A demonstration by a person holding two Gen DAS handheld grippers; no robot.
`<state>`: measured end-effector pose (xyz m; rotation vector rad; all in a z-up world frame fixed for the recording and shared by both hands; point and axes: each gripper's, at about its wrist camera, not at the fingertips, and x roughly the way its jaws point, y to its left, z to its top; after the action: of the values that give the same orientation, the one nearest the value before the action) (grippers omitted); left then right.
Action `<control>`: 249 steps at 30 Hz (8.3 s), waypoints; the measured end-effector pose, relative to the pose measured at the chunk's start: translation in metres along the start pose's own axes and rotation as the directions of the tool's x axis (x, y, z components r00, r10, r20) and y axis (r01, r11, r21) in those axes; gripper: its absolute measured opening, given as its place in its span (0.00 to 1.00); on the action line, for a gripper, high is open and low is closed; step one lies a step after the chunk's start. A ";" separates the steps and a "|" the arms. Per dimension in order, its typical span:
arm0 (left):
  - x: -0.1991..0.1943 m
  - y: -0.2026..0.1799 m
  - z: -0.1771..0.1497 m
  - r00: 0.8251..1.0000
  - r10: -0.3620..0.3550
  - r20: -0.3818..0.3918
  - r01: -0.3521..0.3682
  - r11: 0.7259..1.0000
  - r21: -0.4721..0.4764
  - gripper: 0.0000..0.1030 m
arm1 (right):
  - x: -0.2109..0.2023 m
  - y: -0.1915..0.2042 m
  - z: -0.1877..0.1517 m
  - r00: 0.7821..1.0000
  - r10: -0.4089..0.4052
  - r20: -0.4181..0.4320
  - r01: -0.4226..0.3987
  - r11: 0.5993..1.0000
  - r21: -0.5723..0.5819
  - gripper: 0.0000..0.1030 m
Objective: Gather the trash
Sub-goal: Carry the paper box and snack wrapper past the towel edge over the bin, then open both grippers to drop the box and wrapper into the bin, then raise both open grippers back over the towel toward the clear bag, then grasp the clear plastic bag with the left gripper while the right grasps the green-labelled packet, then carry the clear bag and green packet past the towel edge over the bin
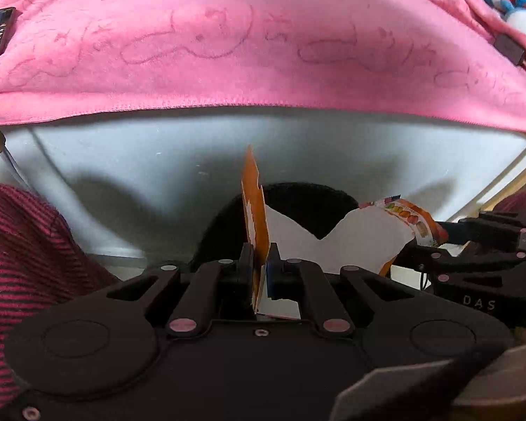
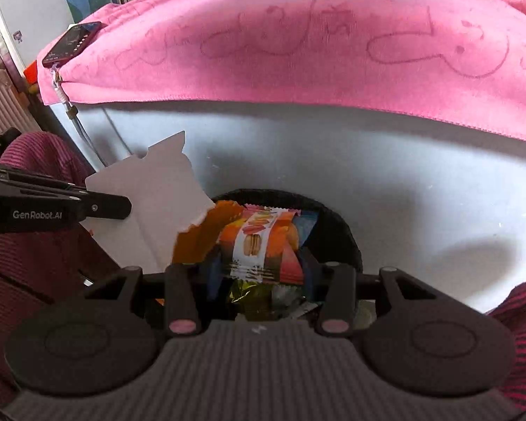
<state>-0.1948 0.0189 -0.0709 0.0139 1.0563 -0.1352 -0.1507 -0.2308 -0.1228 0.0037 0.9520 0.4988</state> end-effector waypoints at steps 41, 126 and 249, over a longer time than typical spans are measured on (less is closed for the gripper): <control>-0.027 -0.006 0.046 0.987 -0.006 0.162 0.003 1.000 0.021 0.51 | -0.025 -0.013 0.039 0.994 0.031 0.100 -0.035 0.999 0.035 0.72; 0.060 0.015 0.311 0.899 -0.122 0.420 0.260 0.921 -0.289 0.88 | -0.008 -0.120 0.235 0.937 -0.201 0.287 0.187 0.979 0.075 0.26; 0.054 -0.008 -0.001 0.976 -0.012 -0.216 0.005 0.999 -0.034 0.42 | 0.061 -0.006 -0.019 0.995 -0.025 -0.095 0.049 0.965 0.258 0.36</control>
<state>-0.1701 0.0056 -0.1182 -0.0064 1.2766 -0.1258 -0.1342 -0.2148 -0.1833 0.2014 1.1004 0.3383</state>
